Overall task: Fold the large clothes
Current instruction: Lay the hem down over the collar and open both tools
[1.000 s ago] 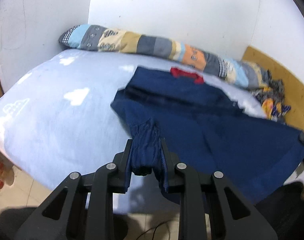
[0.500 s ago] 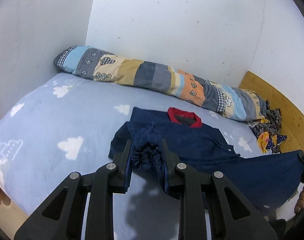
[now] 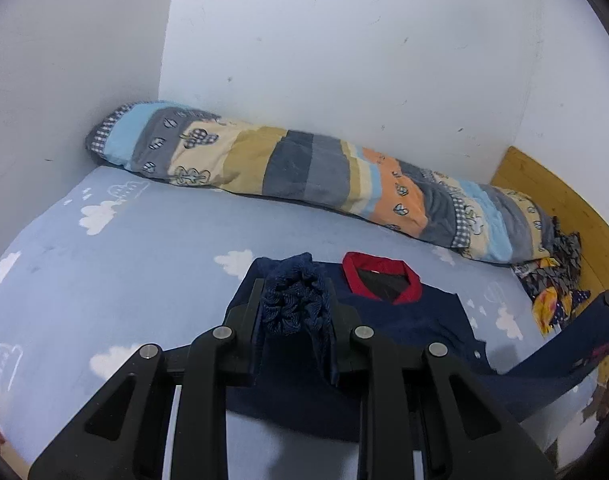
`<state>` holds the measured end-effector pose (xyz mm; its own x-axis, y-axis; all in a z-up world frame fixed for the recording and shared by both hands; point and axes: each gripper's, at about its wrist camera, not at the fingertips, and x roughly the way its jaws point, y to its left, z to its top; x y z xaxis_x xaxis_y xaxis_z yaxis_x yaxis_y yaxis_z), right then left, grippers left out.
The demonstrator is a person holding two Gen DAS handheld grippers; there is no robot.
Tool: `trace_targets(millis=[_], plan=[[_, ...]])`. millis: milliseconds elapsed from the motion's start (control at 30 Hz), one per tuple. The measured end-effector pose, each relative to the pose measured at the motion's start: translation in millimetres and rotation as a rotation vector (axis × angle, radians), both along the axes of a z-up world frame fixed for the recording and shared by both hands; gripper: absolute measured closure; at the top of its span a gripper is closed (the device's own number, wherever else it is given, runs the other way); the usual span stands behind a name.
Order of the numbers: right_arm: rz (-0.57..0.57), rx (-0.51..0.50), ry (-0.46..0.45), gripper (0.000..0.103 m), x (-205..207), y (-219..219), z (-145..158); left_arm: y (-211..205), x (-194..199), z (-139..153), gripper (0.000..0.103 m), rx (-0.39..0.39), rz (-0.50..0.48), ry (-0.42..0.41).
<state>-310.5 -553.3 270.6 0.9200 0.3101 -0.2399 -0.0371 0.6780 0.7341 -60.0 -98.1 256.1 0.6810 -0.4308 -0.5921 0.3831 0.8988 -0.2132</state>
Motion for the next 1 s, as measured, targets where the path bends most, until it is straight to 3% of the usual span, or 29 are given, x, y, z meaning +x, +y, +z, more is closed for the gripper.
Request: trace_targets(millis=[133, 267, 333, 367, 433, 467, 533, 633, 800, 900, 1000], plan=[[-0.025, 0.016, 0.055, 0.091, 70.1, -29.9, -13.3, -37.5, 62.5, -19.4, 0.080, 0.044, 0.010, 0.060], [-0.072, 0.058, 0.151, 0.089, 145.5, -61.2, -47.4, -76.9, 123.6, -52.4, 0.075, 0.103, 0.036, 0.114], [-0.092, 0.094, 0.219, 0.081, 182.9, -75.7, -73.7, -94.2, 154.2, -72.9, 0.068, 0.155, 0.064, 0.120], [-0.110, 0.112, 0.251, 0.077, 193.5, -81.2, -84.3, -98.7, 165.6, -80.1, 0.060, 0.172, 0.074, 0.127], [-0.155, 0.166, 0.333, 0.066, 218.2, -97.4, -112.3, -104.5, 187.8, -95.1, 0.048, 0.174, 0.069, 0.177], [-0.189, 0.202, 0.379, 0.062, 226.4, -107.5, -129.4, -103.3, 194.3, -99.5, 0.047, 0.176, 0.086, 0.195], [-0.235, 0.239, 0.402, 0.061, 225.8, -117.6, -147.3, -98.0, 196.3, -101.3, 0.047, 0.157, 0.094, 0.196], [-0.215, 0.254, 0.401, 0.060, 220.9, -123.3, -158.5, -92.2, 188.5, -101.6, 0.046, 0.160, 0.078, 0.178], [-0.197, 0.206, 0.271, 0.054, 191.1, -117.8, -130.3, -83.5, 155.5, -107.4, 0.046, 0.123, 0.034, 0.158], [-0.157, 0.181, 0.291, 0.052, 183.4, -97.2, -127.9, -81.8, 117.5, -119.0, 0.046, 0.136, -0.007, 0.136], [-0.136, 0.162, 0.339, 0.052, 168.2, -68.3, -145.9, -80.7, 93.4, -139.0, 0.044, 0.175, -0.028, 0.151]])
